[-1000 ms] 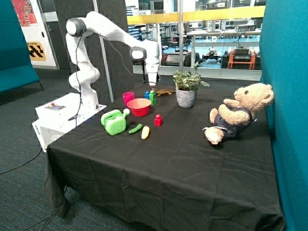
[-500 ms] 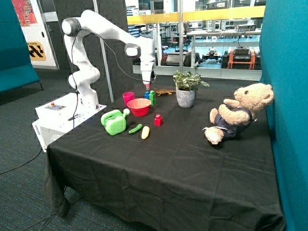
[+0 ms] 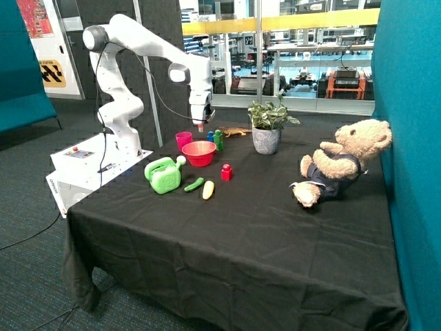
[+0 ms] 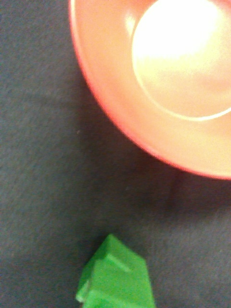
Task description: Stack green blocks
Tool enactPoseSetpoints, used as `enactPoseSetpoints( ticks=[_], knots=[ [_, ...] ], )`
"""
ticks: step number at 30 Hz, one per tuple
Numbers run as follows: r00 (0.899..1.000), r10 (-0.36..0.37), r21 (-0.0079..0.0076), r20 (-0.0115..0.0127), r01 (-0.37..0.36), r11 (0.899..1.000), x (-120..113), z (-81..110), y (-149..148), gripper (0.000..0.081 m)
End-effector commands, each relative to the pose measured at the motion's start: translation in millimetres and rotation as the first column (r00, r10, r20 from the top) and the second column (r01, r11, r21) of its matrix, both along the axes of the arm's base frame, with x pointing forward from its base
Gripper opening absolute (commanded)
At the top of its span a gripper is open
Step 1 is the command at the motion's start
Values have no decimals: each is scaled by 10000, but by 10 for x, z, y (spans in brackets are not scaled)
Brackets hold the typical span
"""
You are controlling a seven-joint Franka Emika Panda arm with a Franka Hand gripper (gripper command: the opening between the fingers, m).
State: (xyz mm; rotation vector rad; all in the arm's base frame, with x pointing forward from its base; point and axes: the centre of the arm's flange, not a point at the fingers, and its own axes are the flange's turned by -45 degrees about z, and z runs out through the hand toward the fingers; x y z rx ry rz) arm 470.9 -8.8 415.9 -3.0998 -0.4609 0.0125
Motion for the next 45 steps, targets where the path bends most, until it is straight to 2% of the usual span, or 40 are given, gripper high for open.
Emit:
enactPoseSetpoints(
  ticks=[1,9,12,15,27,40,45],
  knots=[
    [9989,-450,-64,90,450,9990,-117,-83,-303,808],
    [9966,-820,-64,90,820,9966,-216,-218,-526,808],
    [9953,-961,-64,90,961,9953,-245,-246,-596,783],
    [9941,-1081,-64,90,1081,9941,-277,-271,-669,805],
    [9902,-1397,-64,90,1398,9902,-429,-351,-919,775],
    [9857,-1681,-64,90,1681,9857,-586,-441,-1110,773],
    [9824,-1865,-64,90,1866,9824,-694,-548,-1182,765]
  ],
)
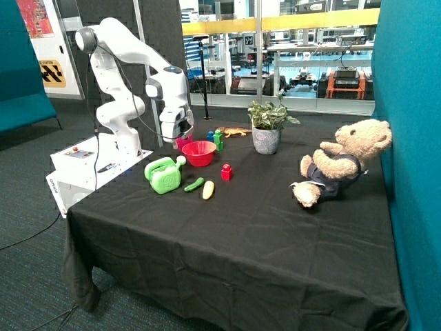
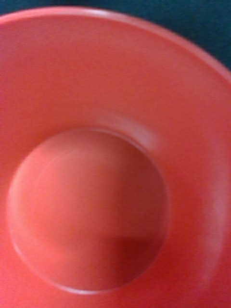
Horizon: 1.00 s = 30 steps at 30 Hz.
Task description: Stack green blocks
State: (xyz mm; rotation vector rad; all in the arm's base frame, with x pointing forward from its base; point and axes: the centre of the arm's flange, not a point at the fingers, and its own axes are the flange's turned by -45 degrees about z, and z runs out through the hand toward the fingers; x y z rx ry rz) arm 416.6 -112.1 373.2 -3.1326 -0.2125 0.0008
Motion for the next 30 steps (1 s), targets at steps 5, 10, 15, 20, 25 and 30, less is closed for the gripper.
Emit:
enactPoseSetpoints(
  ticks=[5,10,15,20,25,30],
  knots=[
    [9994,-345,-18,7,345,9994,-224,-221,-183,796],
    [9990,-453,-18,7,453,9990,-216,-271,-252,802],
    [9988,-490,-18,7,490,9988,-163,-326,-292,783],
    [9983,-588,-18,7,588,9983,-111,-403,-327,761],
    [9976,-689,-18,7,689,9976,-87,-468,-363,751],
    [9975,-711,-18,7,711,9975,-62,-489,-372,748]
  ],
)
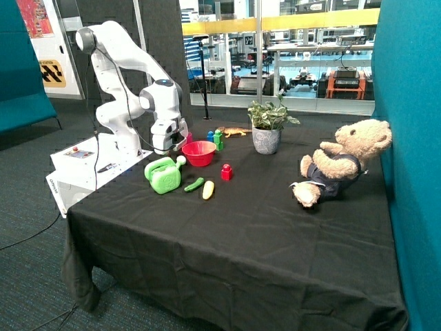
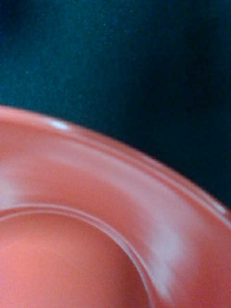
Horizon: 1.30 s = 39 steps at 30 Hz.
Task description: Stack green blocks
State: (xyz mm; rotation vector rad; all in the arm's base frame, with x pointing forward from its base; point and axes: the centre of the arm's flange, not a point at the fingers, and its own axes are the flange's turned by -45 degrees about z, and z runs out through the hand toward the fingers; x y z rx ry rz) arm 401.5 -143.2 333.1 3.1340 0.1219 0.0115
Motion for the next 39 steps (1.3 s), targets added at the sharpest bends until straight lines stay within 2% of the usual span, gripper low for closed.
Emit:
enactPoseSetpoints(
  ticks=[1,5,7,8,9,19,22,23,25,31,33,34,39],
  knots=[
    [9999,-121,50,-75,122,9999,95,-86,-59,748],
    [10000,-37,50,-75,37,10000,118,-59,-34,747],
    [9999,67,50,-75,-66,10000,139,-9,-8,777],
    [9999,100,50,-75,-100,9999,144,10,1,757],
    [9999,139,50,-75,-139,9999,149,40,13,778],
    [9993,355,50,-75,-355,9994,76,273,50,724],
    [9994,347,50,-75,-347,9994,38,287,37,714],
    [9994,336,50,-75,-336,9994,27,290,32,746],
    [9994,349,50,-75,-348,9994,-20,313,15,743],
    [9992,386,50,-75,-386,9992,-114,346,-20,704],
    [9993,375,50,-75,-375,9993,-135,341,-33,739],
    [9993,358,50,-75,-358,9993,-149,335,-44,710],
    [9993,361,50,-75,-360,9993,-191,314,-78,702]
  ],
)
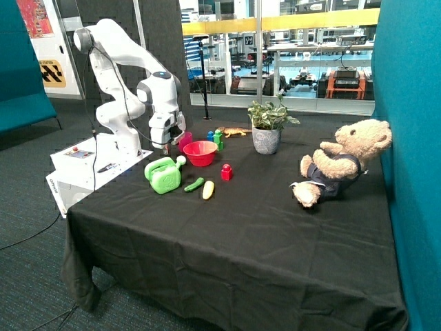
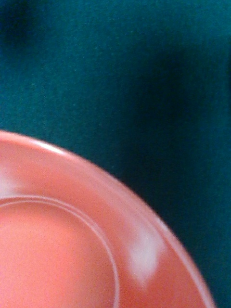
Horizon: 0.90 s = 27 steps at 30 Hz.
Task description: Stack green blocks
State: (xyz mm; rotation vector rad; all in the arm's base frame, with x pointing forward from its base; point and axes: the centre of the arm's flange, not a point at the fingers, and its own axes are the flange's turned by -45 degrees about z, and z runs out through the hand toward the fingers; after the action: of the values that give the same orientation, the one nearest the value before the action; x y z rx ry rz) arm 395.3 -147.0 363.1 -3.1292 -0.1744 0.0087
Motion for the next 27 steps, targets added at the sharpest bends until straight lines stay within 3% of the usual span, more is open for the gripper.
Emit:
enactPoseSetpoints(
  ticks=[1,6,9,12,13,27],
  knots=[
    [9999,133,-72,60,-132,9999,-130,12,-37,725],
    [9994,349,-72,60,-348,9994,-151,5,-21,698],
    [9992,407,-72,60,-407,9991,-207,0,-14,724],
    [9992,394,-72,60,-394,9992,-252,-1,-1,687],
    [9992,405,-72,60,-405,9992,-265,-2,6,714],
    [9971,765,-72,60,-764,9970,-412,25,85,707]
  ],
)
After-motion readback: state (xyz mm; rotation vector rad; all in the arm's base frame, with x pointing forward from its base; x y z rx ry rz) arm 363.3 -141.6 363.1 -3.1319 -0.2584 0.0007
